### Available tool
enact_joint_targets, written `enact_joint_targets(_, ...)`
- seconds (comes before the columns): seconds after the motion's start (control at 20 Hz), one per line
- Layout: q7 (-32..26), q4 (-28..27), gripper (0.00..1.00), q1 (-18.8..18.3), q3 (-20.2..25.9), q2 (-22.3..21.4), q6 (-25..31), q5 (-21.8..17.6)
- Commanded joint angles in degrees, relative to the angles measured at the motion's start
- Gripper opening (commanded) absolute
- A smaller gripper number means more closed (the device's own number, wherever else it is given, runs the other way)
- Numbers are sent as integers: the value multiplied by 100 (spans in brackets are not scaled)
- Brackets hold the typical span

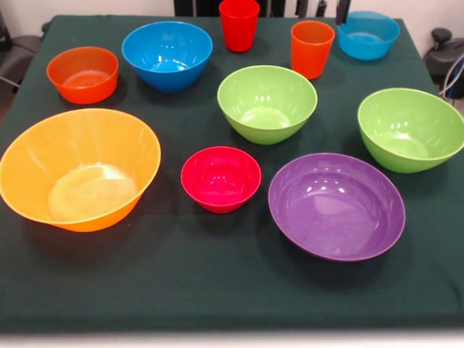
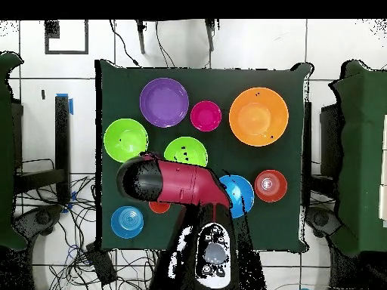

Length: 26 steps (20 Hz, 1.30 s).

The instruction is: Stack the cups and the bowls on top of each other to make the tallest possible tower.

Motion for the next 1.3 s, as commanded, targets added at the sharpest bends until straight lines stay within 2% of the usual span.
enact_joint_targets(0.05, 930, -50, 100, 270, -259, -13, 235, -169)
enact_joint_targets(0.6, 783, 519, 100, 237, -312, -293, -24, -72)
enact_joint_targets(0.75, 875, 597, 100, 236, -194, -199, -223, 29)
enact_joint_targets(1.3, 1190, 481, 100, 503, -231, 161, -587, 154)
